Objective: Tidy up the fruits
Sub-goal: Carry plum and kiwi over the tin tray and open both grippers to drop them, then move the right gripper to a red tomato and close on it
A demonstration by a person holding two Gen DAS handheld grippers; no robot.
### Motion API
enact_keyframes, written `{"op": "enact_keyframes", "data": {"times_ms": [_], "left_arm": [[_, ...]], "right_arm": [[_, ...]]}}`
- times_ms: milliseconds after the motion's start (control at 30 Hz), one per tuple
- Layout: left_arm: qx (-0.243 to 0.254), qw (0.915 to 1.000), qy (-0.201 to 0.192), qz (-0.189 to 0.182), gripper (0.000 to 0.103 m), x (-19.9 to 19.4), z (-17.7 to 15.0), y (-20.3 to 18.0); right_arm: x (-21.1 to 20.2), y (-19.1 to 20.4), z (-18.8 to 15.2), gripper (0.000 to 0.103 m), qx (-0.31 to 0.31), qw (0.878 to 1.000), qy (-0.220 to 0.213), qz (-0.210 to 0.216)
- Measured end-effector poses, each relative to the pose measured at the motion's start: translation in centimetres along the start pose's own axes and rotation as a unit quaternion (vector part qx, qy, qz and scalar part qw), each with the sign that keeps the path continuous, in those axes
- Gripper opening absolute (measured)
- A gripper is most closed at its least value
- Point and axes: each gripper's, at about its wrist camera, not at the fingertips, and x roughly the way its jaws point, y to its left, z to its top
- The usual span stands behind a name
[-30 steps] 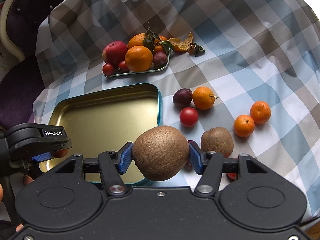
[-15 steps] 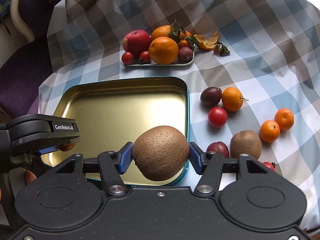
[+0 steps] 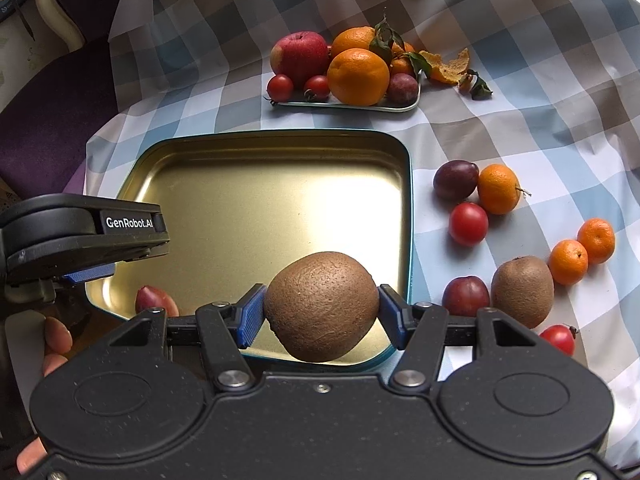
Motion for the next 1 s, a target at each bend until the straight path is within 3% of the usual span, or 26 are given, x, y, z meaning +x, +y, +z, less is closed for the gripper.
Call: {"op": "enact_keyframes", "data": {"times_ms": [400, 633, 1000], "left_arm": [[-0.011, 0.9998, -0.008, 0.012, 0.048, -0.2, 0.1, 0.6], [-0.003, 0.9999, -0.003, 0.014, 0.048, 0.0, -0.1, 0.3], [0.012, 0.9998, -0.005, 0.014, 0.048, -0.1, -0.5, -0.5]], "right_arm": [[-0.7, 0.5, 0.8, 0.063, -0.008, 0.999, -0.029, -0.022], [-0.5, -0.6, 0.4, 0.063, 0.019, 1.000, -0.012, -0.016], [-1.7, -2.6, 0.6, 0.063, 0.048, 0.998, -0.037, -0.026]]}}
